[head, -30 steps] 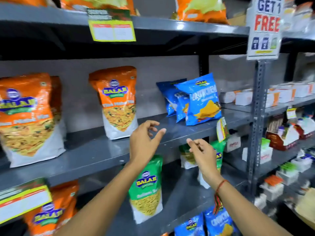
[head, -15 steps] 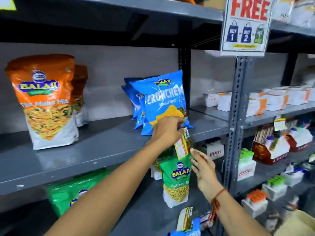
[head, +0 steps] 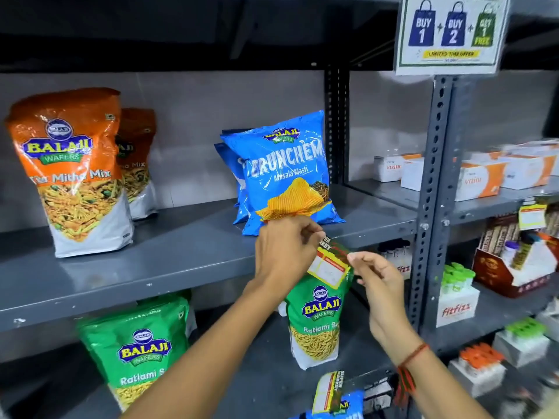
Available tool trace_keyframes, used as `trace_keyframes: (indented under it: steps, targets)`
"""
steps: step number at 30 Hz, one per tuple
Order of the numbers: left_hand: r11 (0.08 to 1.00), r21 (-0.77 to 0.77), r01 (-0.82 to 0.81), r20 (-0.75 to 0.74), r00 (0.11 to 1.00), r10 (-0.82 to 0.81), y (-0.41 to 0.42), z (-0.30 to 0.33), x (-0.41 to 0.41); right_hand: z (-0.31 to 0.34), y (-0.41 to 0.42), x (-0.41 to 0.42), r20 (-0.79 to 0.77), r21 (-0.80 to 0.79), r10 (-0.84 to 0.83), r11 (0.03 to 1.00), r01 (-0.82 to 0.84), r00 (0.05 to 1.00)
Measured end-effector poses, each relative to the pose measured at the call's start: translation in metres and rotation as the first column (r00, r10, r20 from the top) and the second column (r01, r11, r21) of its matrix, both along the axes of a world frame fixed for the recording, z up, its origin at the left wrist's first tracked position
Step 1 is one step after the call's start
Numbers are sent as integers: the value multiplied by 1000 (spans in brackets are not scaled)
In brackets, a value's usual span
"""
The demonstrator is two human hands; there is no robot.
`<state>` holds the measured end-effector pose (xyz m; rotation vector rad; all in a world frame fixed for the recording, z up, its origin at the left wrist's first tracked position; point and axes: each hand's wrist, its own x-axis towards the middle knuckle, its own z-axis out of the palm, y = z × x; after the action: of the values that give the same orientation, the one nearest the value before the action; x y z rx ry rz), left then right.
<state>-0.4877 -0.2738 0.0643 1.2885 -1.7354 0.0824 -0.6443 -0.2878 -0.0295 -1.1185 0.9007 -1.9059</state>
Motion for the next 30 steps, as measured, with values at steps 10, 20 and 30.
trace_keyframes:
  steps: [10, 20, 30]
  targets:
    - [993, 46, -109, -339, 933, 118, 9, -42, 15, 22, -21, -9, -348, -148, -207, 975, 164, 914]
    - [983, -14, -182, -226, 958, 174, 7, -45, 14, 21, -38, -7, -384, -204, -317, 945, 255, 867]
    - [994, 96, 57, -576, 817, 9, 23, -172, 9, -116, -3, -35, -75, 135, -233, 961, 241, 970]
